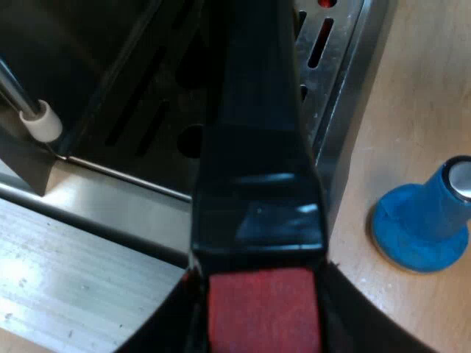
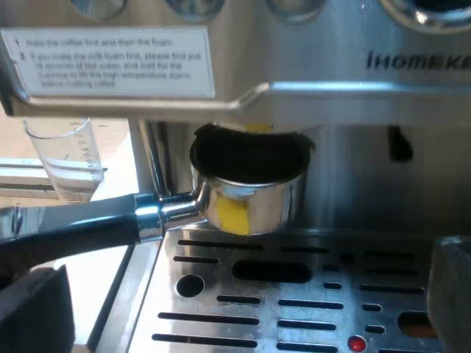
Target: Put the handle in the coffee machine
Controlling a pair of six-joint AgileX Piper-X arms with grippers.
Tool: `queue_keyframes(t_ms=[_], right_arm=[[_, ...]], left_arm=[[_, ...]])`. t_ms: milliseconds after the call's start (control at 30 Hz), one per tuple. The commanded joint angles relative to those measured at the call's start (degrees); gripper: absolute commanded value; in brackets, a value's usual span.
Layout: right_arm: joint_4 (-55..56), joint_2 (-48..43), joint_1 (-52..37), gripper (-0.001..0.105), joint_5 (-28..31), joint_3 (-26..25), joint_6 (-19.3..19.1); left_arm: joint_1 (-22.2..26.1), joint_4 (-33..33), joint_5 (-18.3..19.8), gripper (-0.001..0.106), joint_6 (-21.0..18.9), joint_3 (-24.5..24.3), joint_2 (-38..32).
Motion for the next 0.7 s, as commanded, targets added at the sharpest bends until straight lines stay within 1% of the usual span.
queue_keyframes(t_ms=[33,200,300,367,633,700], right_arm=[[-2.9,1.9,-0.3,0.098,3.8,-0.1,-0.4],[-4.5,3.2,-0.3,0.098,4.5,-0.1,-0.2],[-5.2,3.6,-0.3,0.098,4.7,1.0,-0.1],[-5.9,3.6,-0.3,0.098,5.4,2.0,0.7],[-7.8,3.6,-0.3,0.098,5.4,2.5,0.5],[-8.5,3.6,-0.3,0.098,5.4,2.5,-0.1]], left_arm=[[-0.1,-0.2,3.5,0.0,0.3,-0.8,-0.3],[-0.1,-0.2,3.5,0.0,0.7,-0.8,-0.3],[-0.1,-0.2,3.5,0.0,0.7,-0.8,-0.3],[-0.1,-0.2,3.5,0.0,0.7,-0.8,-0.3],[-0.1,-0.2,3.5,0.0,0.7,-0.8,-0.3],[-0.1,-0.2,3.5,0.0,0.7,-0.8,-0.3]])
